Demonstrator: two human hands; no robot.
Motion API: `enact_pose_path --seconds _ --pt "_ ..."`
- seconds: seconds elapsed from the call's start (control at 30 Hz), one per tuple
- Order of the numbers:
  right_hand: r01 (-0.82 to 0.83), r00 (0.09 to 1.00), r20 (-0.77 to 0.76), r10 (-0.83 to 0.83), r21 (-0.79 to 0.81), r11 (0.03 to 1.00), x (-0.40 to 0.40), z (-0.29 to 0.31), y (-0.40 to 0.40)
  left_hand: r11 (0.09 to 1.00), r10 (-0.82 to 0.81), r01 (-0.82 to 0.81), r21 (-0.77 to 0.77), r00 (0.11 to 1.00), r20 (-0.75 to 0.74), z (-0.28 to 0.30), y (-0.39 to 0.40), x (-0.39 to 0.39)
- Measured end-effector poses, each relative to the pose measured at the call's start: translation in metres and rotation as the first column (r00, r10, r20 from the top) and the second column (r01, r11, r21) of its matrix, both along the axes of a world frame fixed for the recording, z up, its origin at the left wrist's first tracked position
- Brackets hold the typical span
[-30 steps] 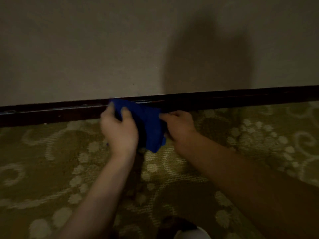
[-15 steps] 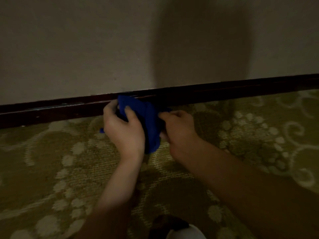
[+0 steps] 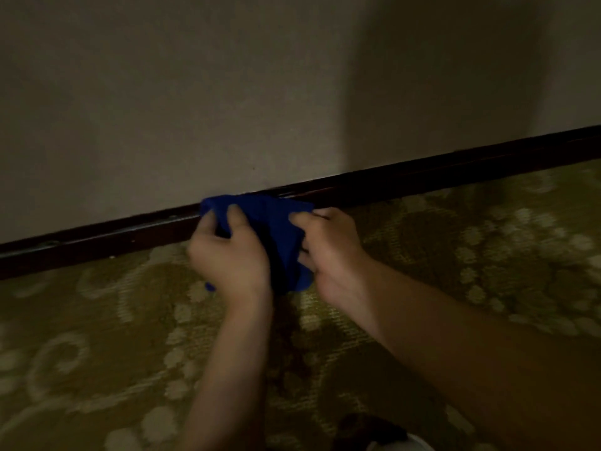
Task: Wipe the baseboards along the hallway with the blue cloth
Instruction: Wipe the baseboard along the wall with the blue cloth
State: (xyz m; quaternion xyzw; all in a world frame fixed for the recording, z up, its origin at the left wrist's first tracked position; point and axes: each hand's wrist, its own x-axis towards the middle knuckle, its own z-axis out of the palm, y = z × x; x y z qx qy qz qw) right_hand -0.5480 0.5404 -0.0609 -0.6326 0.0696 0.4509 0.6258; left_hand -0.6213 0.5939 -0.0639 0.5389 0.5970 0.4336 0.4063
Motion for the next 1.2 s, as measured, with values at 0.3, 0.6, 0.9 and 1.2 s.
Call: enact_pose_path --seconds 0.3,0.6,0.9,1.2 --pt "0.163 0.985 -0.052 -0.167 -0.067 0.984 0.018 -0.006 -0.020 0.978 -0.188 0.196 0.070 0.976 -0.113 -0.013 -0.013 0.019" --pt "0.295 0.954 0.105 -0.280 -0.166 0.941 0.036 -0.004 -0.028 0.949 -0.277 0.298 0.099 0.944 -0.181 -0.019 -0.038 0.058" --pt "0.243 0.969 -0.029 -0.245 -0.064 0.968 0.029 0.000 -0.031 0.971 -0.218 0.231 0.066 0.963 -0.160 -0.008 -0.027 0.038" --pt "0.463 0.885 0.020 -0.464 -0.120 0.878 0.061 -0.012 -0.069 0.831 -0.490 0.552 0.068 0.785 -0.378 0.007 -0.049 0.082"
